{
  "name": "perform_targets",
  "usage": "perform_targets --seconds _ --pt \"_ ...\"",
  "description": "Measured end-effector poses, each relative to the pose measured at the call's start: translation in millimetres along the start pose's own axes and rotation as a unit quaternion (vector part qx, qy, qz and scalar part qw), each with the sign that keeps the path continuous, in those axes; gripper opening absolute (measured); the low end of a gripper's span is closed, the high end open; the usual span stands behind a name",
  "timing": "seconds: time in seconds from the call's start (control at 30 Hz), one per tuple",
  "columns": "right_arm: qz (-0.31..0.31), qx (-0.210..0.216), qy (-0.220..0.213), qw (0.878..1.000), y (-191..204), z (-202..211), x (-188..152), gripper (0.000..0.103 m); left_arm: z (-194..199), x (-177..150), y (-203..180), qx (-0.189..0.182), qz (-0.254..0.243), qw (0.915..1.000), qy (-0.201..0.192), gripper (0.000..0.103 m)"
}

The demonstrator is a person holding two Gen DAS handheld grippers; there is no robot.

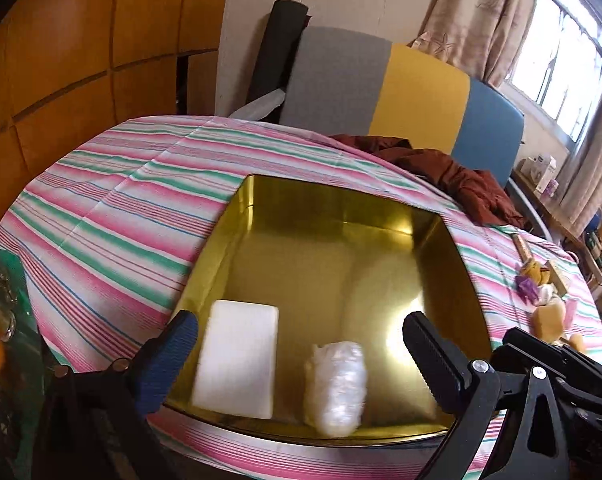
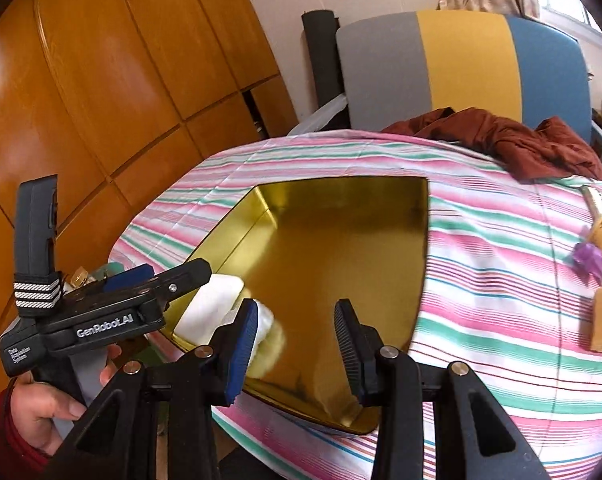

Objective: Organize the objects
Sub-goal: 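Carry both items over the gold tray and open both grippers to drop them, then grasp the cracker packet with the right gripper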

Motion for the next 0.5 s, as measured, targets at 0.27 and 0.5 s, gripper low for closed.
perform_targets --seconds 0.27,0.5 --pt "-0.023 -0.034 -0.042 0.998 -33.8 34.0 -5.6 0.04 8.0 0.2 -36.4 -0.037 -0.012 0.9993 0.001 0.103" --pt "-0.072 -0.07 -0.057 0.993 -85.7 60.2 -22.2 0.04 12.0 -4.8 -81.9 -0.054 -0.047 0.9974 0.007 0.103"
Point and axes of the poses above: each gripper's, at about its wrist camera, not at the fingertips, and z roughly against the way its jaws point, y to its left, x to its top, the point moved 1 cm from there along -z, roughly the way its jaws point, and after that the axes turned 9 degrees about y, right-handed, at the moved point
